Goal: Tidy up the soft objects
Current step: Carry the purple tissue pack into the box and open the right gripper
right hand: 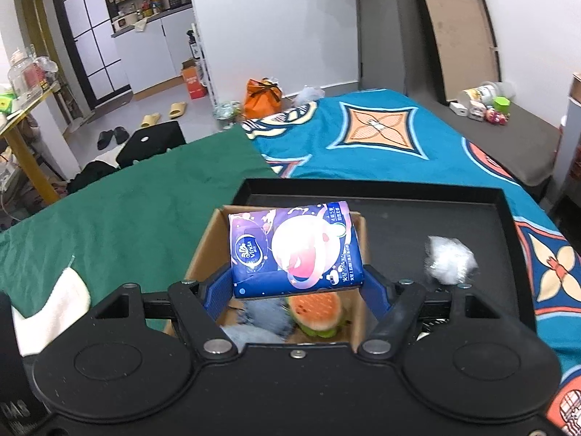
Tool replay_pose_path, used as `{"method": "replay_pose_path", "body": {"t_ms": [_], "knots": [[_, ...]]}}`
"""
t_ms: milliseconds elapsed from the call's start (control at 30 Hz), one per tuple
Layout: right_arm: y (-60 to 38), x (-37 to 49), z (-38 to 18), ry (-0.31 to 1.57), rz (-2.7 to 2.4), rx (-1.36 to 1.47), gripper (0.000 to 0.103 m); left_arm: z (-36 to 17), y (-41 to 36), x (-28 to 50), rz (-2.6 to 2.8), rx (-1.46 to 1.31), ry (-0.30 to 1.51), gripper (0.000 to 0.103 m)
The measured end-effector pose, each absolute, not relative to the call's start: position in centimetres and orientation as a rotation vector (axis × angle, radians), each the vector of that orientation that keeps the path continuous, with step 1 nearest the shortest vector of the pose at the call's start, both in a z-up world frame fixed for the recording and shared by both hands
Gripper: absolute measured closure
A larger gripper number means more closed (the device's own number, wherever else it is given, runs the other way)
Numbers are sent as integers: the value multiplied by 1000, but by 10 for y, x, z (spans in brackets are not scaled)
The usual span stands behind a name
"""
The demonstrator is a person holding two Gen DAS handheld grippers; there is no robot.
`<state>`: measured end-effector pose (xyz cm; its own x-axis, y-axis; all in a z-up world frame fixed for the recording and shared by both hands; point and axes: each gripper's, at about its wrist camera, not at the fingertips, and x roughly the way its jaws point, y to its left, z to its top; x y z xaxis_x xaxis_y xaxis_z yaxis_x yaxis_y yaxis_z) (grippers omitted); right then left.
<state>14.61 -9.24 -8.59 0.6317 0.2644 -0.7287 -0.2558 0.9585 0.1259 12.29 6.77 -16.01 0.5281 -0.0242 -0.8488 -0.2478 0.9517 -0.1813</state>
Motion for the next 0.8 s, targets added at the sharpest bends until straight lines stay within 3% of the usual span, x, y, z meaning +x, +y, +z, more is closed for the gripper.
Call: {"method": "replay_pose_path", "body": {"t_ms": [300, 533, 800], "knots": [[-75, 149, -82, 840, 340, 27, 31, -161, 79, 120, 159, -375, 1005, 91], [-75, 145, -88, 886, 408, 10, 20, -160, 82, 121, 163, -405, 1013, 90], [-95, 134, -92, 920, 413, -19, 19, -157, 80, 119, 169, -392, 1000, 90]]}}
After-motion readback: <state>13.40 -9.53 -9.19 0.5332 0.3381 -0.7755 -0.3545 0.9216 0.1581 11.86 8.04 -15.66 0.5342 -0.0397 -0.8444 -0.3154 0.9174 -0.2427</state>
